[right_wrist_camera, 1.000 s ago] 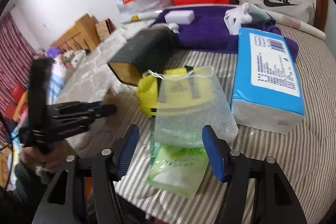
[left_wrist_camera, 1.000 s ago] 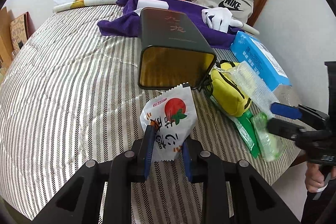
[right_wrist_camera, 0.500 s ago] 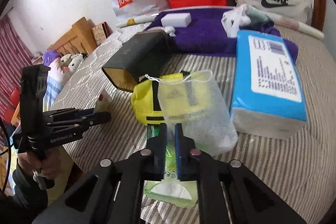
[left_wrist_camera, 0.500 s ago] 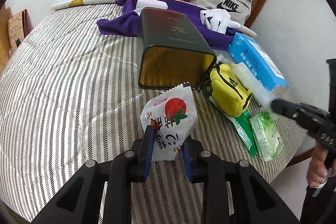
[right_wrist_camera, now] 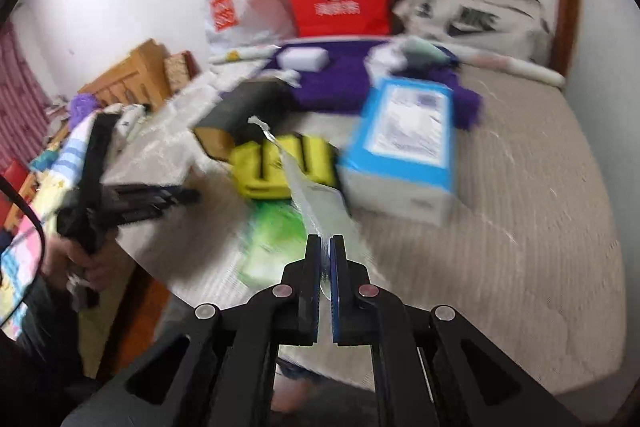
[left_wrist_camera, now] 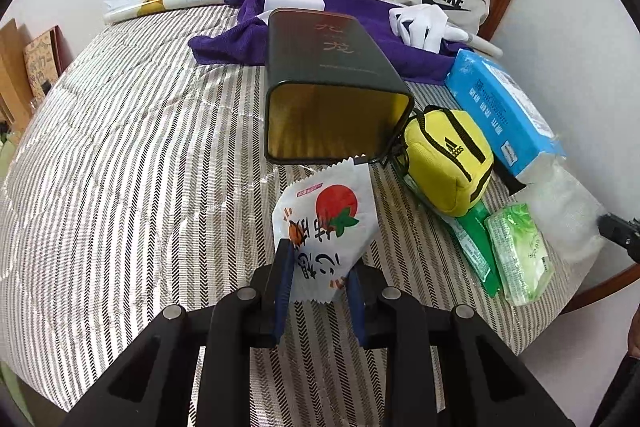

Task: Organize soft objects
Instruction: 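Grasp and lift the white mesh bag with the right tool while the left tool holds the packet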

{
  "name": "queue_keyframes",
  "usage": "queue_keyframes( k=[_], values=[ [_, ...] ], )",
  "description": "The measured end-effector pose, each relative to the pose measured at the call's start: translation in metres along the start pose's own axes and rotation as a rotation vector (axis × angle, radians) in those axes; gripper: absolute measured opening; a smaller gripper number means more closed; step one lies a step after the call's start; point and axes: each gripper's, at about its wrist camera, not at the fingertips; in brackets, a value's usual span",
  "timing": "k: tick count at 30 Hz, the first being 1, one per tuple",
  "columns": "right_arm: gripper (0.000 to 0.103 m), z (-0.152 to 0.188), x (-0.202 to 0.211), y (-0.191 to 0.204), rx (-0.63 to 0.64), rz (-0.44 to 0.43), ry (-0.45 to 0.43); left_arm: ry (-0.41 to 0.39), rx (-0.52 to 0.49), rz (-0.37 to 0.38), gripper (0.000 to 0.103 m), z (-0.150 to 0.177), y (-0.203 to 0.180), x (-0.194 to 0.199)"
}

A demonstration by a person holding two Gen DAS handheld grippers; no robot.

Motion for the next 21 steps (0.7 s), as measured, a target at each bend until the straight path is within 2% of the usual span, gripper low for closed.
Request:
queue_keyframes(
  k=[3, 6, 11, 15, 16, 21],
  values=[
    [0.004, 0.011, -0.01, -0.027, -0.062, 0.034, 0.041, 0.008, -0.014, -0.02, 0.025, -0.001, -0.003, 0.0],
    [0.007, 0.019, -0.024, -0.041, -0.096, 0.033, 0.081, 0.015, -0.019, -0.031, 0.025, -0.001, -0.004, -0.001],
    [0.011, 0.023, -0.038, -0.033, -0.079, -0.05, 0.071, 0.02, -0.034, -0.052, 0.025, -0.002, -0.007, -0.001],
    [0.043, 0.022, -0.046, -0.021, -0.05, -0.036, 0.049, 0.026, -0.033, -0.058, 0.025, -0.003, -0.008, -0.002],
    [0.046, 0.022, -0.05, -0.019, -0.048, -0.026, 0.045, 0.027, -0.034, -0.057, 0.025, -0.003, -0.008, -0.002],
    [0.046, 0.018, -0.066, -0.017, -0.039, 0.022, 0.065, 0.027, -0.032, -0.054, 0.025, -0.003, -0.009, -0.002]
  ],
)
Point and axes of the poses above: each gripper's, at about its wrist camera, not at the fingertips, and x roughly against the way its jaws point, y to its left, z to its underside
